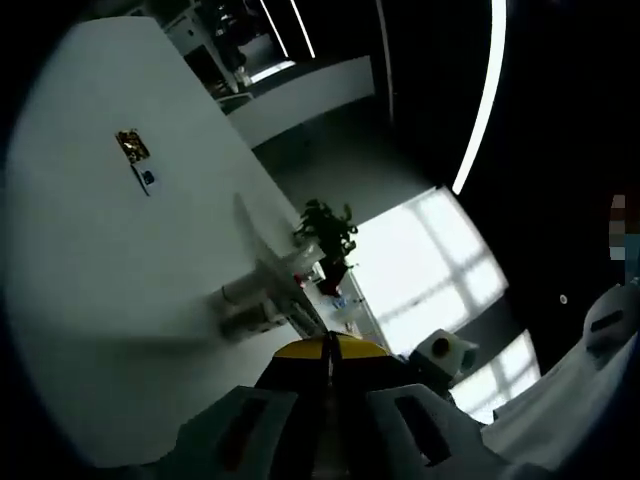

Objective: Arrange the skincare products in the storage area until every visible bottle or jar stands upright without overlapping.

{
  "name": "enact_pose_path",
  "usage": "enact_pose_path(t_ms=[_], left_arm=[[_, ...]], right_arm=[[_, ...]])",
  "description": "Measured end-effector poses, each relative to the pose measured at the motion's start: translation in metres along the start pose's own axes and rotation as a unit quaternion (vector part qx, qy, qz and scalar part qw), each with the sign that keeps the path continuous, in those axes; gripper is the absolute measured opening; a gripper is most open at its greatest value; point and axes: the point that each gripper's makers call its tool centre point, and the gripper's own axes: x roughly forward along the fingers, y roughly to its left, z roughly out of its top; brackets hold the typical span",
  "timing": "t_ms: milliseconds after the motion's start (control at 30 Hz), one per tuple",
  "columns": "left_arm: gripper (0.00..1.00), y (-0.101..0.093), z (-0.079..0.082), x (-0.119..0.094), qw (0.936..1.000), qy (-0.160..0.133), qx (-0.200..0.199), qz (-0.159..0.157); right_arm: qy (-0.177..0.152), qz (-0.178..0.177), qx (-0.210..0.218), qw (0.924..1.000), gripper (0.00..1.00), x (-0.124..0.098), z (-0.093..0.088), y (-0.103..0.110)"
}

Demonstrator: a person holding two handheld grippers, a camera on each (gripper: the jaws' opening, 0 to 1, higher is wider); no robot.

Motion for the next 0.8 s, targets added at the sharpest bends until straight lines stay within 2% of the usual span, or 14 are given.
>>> enact_pose_path(t_ms=[200, 367, 600, 800], left_arm=[[0.00, 0.019, -0.006, 0.012, 0.9995, 0.021, 0.006, 0.023], [0.00, 0.035, -0.007, 0.020, 0.9987, 0.026, 0.012, 0.042], [0.00, 0.067, -0.013, 0.037, 0.9939, 0.057, 0.043, 0.085], [0.00, 0.086, -0.019, 0.049, 0.9913, 0.070, 0.042, 0.103]], right_arm=[[0.003, -0.015, 0.001, 0.9999, 1.00, -0.006, -0.001, -0.011], [0.003, -0.025, 0.000, 0.9997, 1.00, -0.010, -0.002, -0.016], [0.015, -0.037, 0.001, 0.9992, 1.00, -0.010, -0.010, -0.023], [0.007, -0.046, 0.010, 0.9989, 1.00, -0.012, -0.009, -0.027]])
